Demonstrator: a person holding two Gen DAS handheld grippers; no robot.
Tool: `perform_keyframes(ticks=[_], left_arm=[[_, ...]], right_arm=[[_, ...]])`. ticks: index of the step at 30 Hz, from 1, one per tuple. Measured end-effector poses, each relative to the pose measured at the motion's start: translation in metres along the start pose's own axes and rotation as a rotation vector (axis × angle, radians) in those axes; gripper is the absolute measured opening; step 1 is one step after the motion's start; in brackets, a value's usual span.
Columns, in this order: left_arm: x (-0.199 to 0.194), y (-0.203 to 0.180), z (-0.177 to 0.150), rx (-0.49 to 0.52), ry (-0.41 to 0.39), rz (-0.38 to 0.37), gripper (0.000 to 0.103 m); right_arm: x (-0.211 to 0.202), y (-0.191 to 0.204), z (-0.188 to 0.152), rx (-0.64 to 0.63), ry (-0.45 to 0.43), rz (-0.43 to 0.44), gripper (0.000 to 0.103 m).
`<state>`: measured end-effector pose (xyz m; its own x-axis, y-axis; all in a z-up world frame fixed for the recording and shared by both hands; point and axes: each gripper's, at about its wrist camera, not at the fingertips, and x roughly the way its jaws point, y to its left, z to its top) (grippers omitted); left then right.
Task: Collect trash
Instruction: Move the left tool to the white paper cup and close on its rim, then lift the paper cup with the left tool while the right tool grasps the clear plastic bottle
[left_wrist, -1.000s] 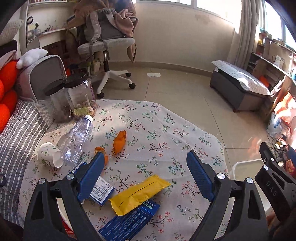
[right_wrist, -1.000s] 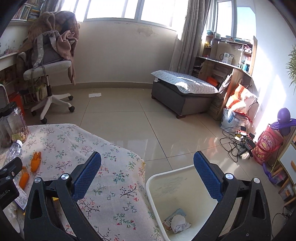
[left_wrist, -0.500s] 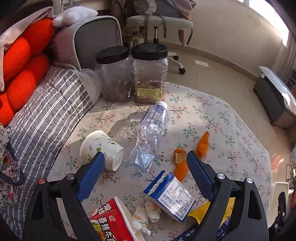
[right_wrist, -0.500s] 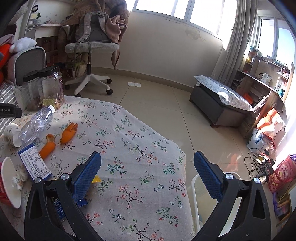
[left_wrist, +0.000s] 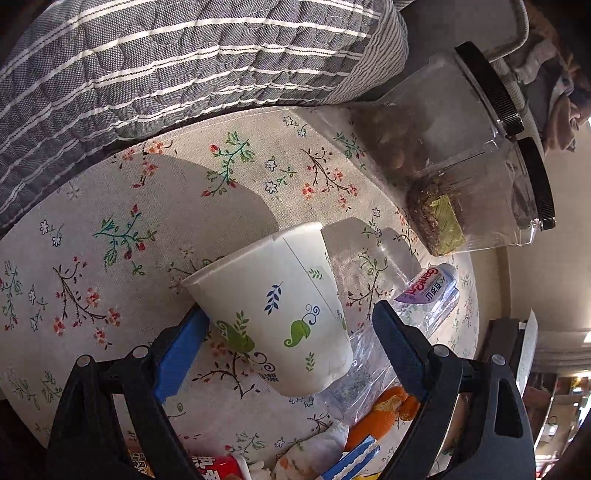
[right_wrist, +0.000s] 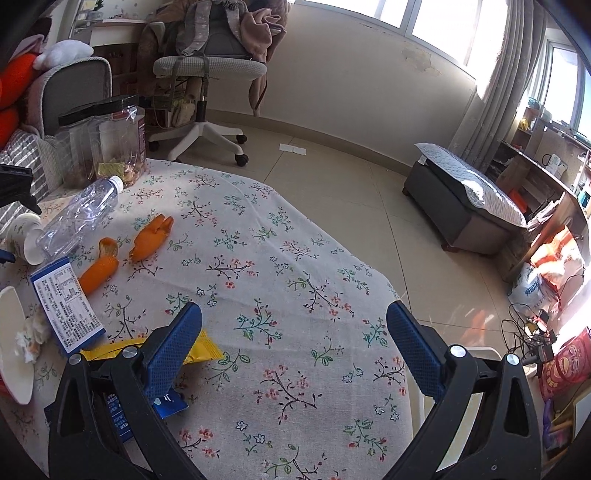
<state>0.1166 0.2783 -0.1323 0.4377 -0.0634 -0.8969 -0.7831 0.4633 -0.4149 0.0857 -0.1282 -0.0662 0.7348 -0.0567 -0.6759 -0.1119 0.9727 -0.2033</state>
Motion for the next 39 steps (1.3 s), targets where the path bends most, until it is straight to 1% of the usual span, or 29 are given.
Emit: perform_keyframes(ticks=[1, 2, 3, 5, 8, 12, 15, 18, 20, 22, 24, 26, 29, 30, 31, 32, 33, 36, 39], left_arm=[[0.001, -0.001, 0.002, 0.007, -0.006, -0.005, 0.082], [0.003, -0.003, 0.004, 0.020, 0.001, -0.017, 0.069], [0.006, -0.007, 0.006, 0.040, 0.022, -0.036, 0.061], [0.007, -0.014, 0.005, 0.081, 0.045, -0.069, 0.058], [-0.007, -0.033, -0.001, 0.185, 0.004, -0.087, 0.055], [-0.053, -0.064, -0.011, 0.340, -0.113, -0.158, 0.055], [-0.098, -0.082, -0.018, 0.438, -0.248, -0.205, 0.055], [-0.139, -0.086, -0.018, 0.483, -0.377, -0.235, 0.055], [-0.161, -0.082, -0.013, 0.486, -0.431, -0.257, 0.055], [-0.175, -0.073, -0.007, 0.480, -0.467, -0.264, 0.055], [-0.183, -0.067, -0.001, 0.469, -0.477, -0.268, 0.056], [-0.186, -0.061, 0.006, 0.454, -0.471, -0.273, 0.056], [-0.183, -0.054, 0.016, 0.424, -0.451, -0.276, 0.056], [-0.182, -0.052, 0.018, 0.416, -0.439, -0.280, 0.056], [-0.180, -0.050, 0.020, 0.409, -0.429, -0.283, 0.056], [-0.177, -0.051, 0.019, 0.408, -0.419, -0.283, 0.056], [-0.175, -0.051, 0.018, 0.408, -0.409, -0.284, 0.056], [-0.170, -0.053, 0.019, 0.408, -0.389, -0.277, 0.056], [-0.165, -0.054, 0.020, 0.405, -0.381, -0.263, 0.056]], right_arm=[[0.004, 0.001, 0.002, 0.003, 0.017, 0.024, 0.096], [0.008, 0.002, 0.005, 0.004, 0.036, 0.045, 0.096], [0.012, 0.004, 0.009, 0.007, 0.053, 0.059, 0.096], [0.020, 0.011, 0.020, 0.028, 0.077, 0.087, 0.096], [0.037, 0.033, 0.049, 0.075, 0.137, 0.151, 0.096], [0.063, 0.085, 0.088, 0.095, 0.235, 0.249, 0.096], [0.084, 0.124, 0.111, 0.110, 0.295, 0.296, 0.096], [0.106, 0.156, 0.123, 0.132, 0.350, 0.332, 0.096], [0.123, 0.173, 0.125, 0.151, 0.410, 0.350, 0.096], [0.137, 0.188, 0.126, 0.177, 0.454, 0.365, 0.096], [0.147, 0.203, 0.126, 0.200, 0.486, 0.371, 0.096], [0.155, 0.216, 0.126, 0.210, 0.510, 0.374, 0.096], [0.162, 0.233, 0.125, 0.195, 0.531, 0.354, 0.096], [0.163, 0.238, 0.125, 0.182, 0.528, 0.344, 0.092], [0.164, 0.243, 0.124, 0.162, 0.529, 0.335, 0.081], [0.165, 0.247, 0.123, 0.145, 0.533, 0.340, 0.074], [0.165, 0.250, 0.122, 0.132, 0.540, 0.344, 0.060], [0.157, 0.253, 0.121, 0.116, 0.508, 0.335, 0.060], [0.141, 0.246, 0.123, 0.123, 0.457, 0.351, 0.059]])
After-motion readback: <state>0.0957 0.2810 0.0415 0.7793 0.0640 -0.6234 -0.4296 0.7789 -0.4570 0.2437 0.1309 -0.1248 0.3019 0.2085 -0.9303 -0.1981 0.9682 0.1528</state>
